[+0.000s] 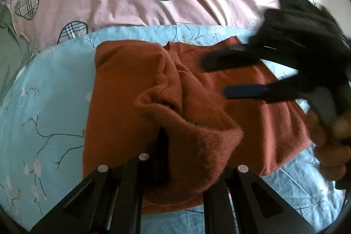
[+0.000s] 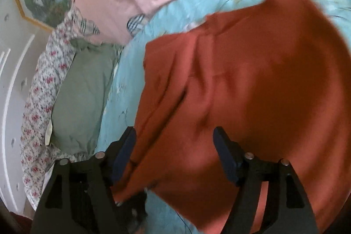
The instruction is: Fold small clothes
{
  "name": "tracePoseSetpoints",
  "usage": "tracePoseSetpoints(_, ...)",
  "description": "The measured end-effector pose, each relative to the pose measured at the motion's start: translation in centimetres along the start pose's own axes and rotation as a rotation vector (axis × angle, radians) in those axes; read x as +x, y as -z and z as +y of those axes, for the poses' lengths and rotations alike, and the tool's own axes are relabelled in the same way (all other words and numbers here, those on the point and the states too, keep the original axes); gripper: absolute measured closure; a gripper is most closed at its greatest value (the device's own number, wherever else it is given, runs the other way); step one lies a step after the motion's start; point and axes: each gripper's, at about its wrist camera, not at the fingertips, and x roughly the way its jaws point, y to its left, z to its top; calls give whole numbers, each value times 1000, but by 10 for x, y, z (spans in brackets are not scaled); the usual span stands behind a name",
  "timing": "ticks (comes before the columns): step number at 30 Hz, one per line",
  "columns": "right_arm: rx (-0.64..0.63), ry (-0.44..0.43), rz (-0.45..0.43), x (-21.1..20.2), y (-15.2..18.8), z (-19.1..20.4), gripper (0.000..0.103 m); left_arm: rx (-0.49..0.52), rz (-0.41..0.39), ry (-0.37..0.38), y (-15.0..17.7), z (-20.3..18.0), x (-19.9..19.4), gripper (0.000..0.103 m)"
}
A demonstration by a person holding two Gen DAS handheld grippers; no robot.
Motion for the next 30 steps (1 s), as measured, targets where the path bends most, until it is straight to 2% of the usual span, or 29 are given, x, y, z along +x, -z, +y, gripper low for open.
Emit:
tracePoseSetpoints(4,-27,30,26,34,-22,13,29,28,-12,-12,0,-2,-6,94)
tracePoseSetpoints(5,-45,39,26,39,-28,17,37,37,-14,-17,0,-4,-7,94)
tracePoseSetpoints(6,-70,58,16,43,-34,22,67,48,-16,-21,1,-8,-10,94)
tracePoseSetpoints(7,-81,74,13,45,-38,24,78,59,-19,-22,0,-10,-13,94)
tracePoseSetpoints(9,-92,43,-19,33,-46,29,84,75,-27,-23,-4,-14,-18,94)
tracePoseSetpoints(11,-133,19,-69,10,-50,35,85,77,-48,-2,-12,-18,-28,95)
tracePoseSetpoints(14,-172,40,-131,-31,-53,32,85,62,-87,74,-29,-31,-46,95)
tracePoseSetpoints(17,-165,88,-165,-63,-52,6,85,43,-83,172,-42,-53,-45,95)
tracePoseSetpoints(21,-95,165,-152,-81,-44,-46,85,53,-52,264,-42,-91,-27,95)
tracePoseSetpoints(25,-67,166,-159,-89,-36,-70,86,85,20,289,-31,-121,-1,95)
tracePoseSetpoints(27,-93,158,-191,-97,-33,-68,86,93,21,291,-29,-127,-1,95)
tracePoseSetpoints(30,-121,207,-204,-100,-29,-69,86,97,10,307,-34,-128,0,95)
